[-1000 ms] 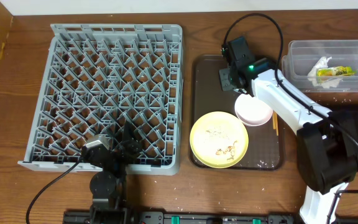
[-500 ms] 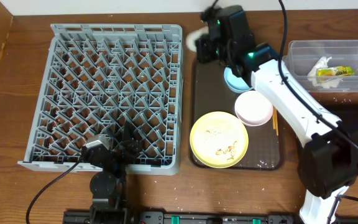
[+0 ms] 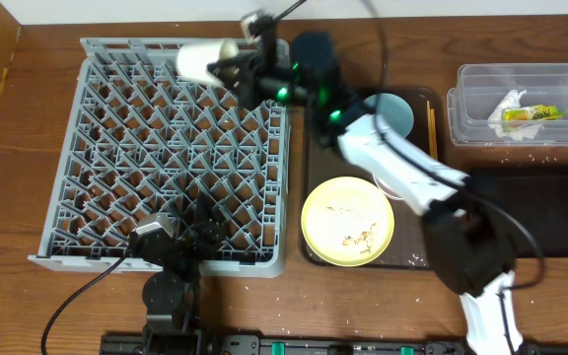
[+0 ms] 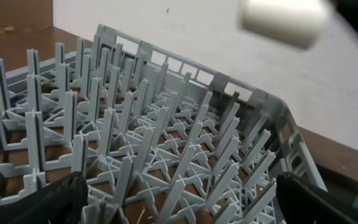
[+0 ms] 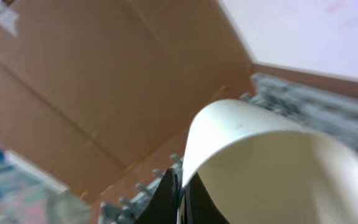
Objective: Sort waste into correct bins and load items into the dishwasher
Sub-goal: 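Grasp the white cup and lift it toward the dish rack, then lower the white cup into the dish rack and open the right gripper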
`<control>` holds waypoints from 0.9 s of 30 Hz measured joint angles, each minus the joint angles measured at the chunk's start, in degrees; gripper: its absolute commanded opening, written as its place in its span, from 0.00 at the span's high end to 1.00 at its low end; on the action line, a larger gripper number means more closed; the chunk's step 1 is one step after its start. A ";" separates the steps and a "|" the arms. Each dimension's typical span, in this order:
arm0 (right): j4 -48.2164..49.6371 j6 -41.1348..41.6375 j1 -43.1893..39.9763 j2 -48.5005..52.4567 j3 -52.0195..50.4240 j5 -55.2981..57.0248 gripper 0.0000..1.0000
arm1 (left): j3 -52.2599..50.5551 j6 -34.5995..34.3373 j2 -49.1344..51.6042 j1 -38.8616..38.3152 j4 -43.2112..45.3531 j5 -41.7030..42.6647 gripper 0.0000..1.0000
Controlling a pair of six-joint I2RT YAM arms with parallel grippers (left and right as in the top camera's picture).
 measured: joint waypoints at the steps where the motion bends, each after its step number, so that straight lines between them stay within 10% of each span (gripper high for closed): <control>1: 1.31 1.29 0.57 1.36 0.00 -0.57 0.99 | 0.00 -0.02 0.00 0.00 0.00 -0.02 0.02; 27: 8.31 15.30 6.23 11.93 2.62 -15.06 0.99 | 0.00 0.00 0.00 0.00 0.00 0.00 0.02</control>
